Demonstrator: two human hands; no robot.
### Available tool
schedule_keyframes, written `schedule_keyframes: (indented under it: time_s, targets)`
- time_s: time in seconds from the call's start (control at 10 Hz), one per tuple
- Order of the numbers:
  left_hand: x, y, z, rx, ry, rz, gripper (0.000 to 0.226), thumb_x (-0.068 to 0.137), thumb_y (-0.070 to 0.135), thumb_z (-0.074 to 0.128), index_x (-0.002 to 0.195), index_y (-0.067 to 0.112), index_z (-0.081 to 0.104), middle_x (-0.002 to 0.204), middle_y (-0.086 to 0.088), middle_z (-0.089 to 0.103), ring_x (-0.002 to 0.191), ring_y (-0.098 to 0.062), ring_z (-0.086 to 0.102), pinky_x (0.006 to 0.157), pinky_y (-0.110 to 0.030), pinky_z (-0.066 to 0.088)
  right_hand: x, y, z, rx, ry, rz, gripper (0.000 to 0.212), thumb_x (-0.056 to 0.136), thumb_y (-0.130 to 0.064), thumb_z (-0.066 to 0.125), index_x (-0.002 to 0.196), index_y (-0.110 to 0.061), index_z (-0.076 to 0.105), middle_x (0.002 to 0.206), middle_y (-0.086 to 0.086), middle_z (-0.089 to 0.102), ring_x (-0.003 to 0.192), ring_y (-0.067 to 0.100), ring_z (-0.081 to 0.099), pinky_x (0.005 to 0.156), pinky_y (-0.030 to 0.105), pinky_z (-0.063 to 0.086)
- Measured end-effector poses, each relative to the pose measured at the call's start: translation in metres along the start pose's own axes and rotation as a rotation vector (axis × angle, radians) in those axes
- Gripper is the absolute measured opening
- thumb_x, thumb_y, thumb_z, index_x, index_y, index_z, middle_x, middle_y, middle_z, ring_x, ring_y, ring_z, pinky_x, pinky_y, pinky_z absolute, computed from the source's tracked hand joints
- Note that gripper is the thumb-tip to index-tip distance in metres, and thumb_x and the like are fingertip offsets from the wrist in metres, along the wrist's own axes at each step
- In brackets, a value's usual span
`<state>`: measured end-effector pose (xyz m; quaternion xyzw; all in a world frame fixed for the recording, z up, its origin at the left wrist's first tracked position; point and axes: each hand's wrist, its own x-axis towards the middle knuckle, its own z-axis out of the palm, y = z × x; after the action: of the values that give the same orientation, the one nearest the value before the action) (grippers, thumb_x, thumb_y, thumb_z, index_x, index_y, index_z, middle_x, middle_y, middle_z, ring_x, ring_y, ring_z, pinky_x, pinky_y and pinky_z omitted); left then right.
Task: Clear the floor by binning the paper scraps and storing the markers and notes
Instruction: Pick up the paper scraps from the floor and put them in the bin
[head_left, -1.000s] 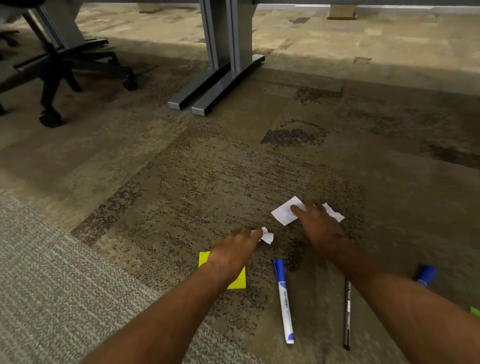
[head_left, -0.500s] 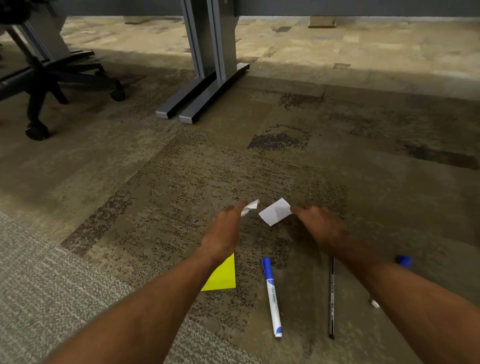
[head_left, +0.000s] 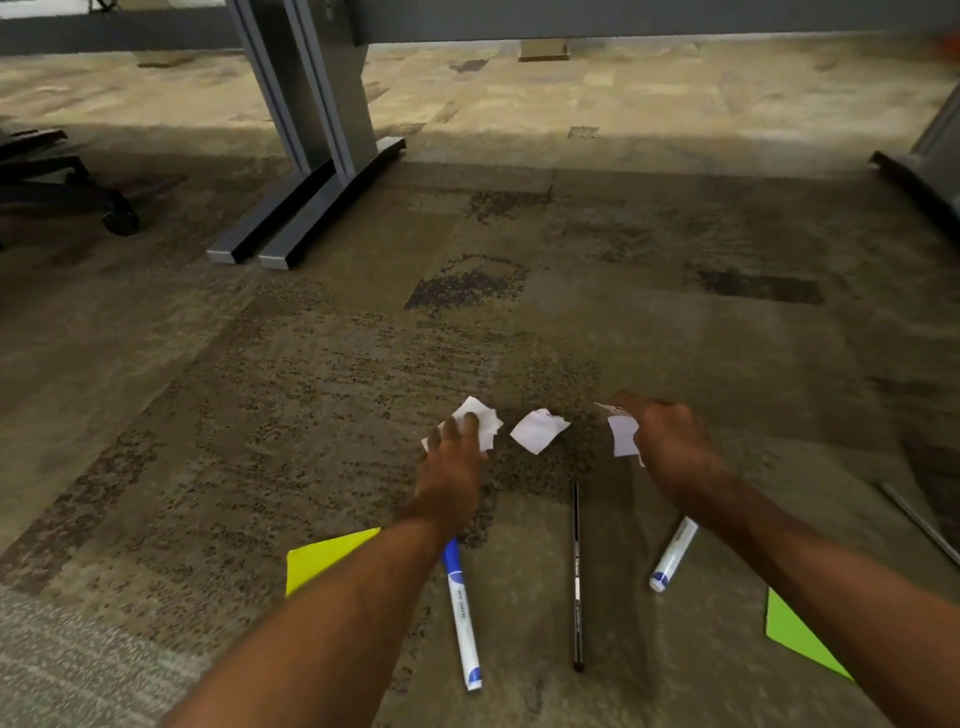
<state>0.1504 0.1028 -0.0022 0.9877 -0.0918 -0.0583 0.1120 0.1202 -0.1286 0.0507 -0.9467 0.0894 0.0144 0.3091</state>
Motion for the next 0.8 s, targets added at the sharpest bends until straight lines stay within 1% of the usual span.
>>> schedule_keyframes:
  time_s: [0.1,0.2,0.3,0.4,0.5,0.6,0.7,0.8]
  targets:
    - [-0.001,-0.003,-0.004,0.077,0.023,-0.014,0.040,0.100,0.018,0.036,0.139,0.011,0.029,0.136,-0.016,0.043,0.123,-0.033,0.045,0.099,-0.044,0.043,-0.002,0.001,0.000,-0.082,-0.003,-0.033,0.034,0.089,-0.012,0.050,0.119,-0.022,0.061,0.108,0.012,0.065,0.077,0.015,0.058,0.067,0.021,0.041]
    - [-0.003,-0.002,-0.013,0.104,-0.004,0.023,0.032,0.097,0.007,0.037,0.129,0.002,0.036,0.124,-0.022,0.051,0.111,-0.039,0.052,0.091,-0.048,0.046,0.002,-0.005,0.002,-0.252,0.011,-0.152,0.039,0.086,-0.013,0.057,0.125,-0.019,0.056,0.119,0.017,0.064,0.103,0.035,0.063,0.085,0.037,0.051]
    - [-0.003,-0.002,-0.021,0.117,-0.077,0.015,0.029,0.099,0.010,0.033,0.125,0.000,0.042,0.118,-0.023,0.055,0.106,-0.040,0.055,0.088,-0.046,0.045,0.011,-0.012,0.007,-0.332,-0.021,-0.203,0.040,0.089,-0.016,0.055,0.128,-0.021,0.053,0.123,0.014,0.063,0.107,0.033,0.063,0.091,0.041,0.052]
    - [-0.014,-0.008,-0.033,0.294,-0.075,0.150,0.026,0.079,0.030,0.067,0.100,0.015,0.070,0.077,-0.002,0.072,0.068,-0.014,0.070,0.059,-0.025,0.053,0.026,-0.025,0.023,-0.590,-0.092,-0.276,0.043,0.092,-0.014,0.051,0.134,-0.022,0.047,0.131,0.011,0.055,0.116,0.031,0.058,0.093,0.039,0.051]
    - [-0.015,-0.009,-0.033,0.328,-0.102,0.146,0.028,0.057,0.037,0.080,0.080,0.021,0.076,0.052,0.005,0.066,0.045,-0.002,0.063,0.040,-0.016,0.045,0.034,-0.034,0.037,-0.685,-0.146,-0.329,0.050,0.092,-0.011,0.050,0.139,-0.022,0.040,0.141,0.012,0.045,0.129,0.032,0.046,0.099,0.039,0.047]
    - [-0.012,-0.019,-0.021,0.506,-0.054,0.201,0.031,0.056,0.037,0.079,0.083,0.022,0.075,0.054,0.005,0.067,0.045,-0.003,0.064,0.039,-0.016,0.046,0.040,-0.036,0.060,-0.723,-0.228,-0.424,0.051,0.096,-0.011,0.043,0.145,-0.022,0.032,0.153,0.011,0.028,0.143,0.033,0.022,0.112,0.042,0.035]
    - [-0.015,-0.020,-0.023,0.566,-0.056,0.172,0.030,0.062,0.037,0.077,0.090,0.025,0.074,0.061,0.005,0.069,0.051,-0.003,0.067,0.041,-0.017,0.049,0.040,-0.029,0.074,-0.735,-0.308,-0.478,0.054,0.099,-0.010,0.034,0.149,-0.025,0.021,0.161,0.007,0.011,0.149,0.031,0.006,0.118,0.042,0.025]
    - [-0.016,-0.019,-0.023,0.622,0.016,0.177,0.030,0.066,0.037,0.074,0.094,0.025,0.074,0.069,0.007,0.072,0.060,-0.002,0.068,0.043,-0.017,0.050,0.038,-0.020,0.083,-0.746,-0.392,-0.485,0.061,0.100,-0.006,0.031,0.151,-0.032,0.010,0.162,0.006,-0.006,0.149,0.031,-0.008,0.121,0.042,0.011]
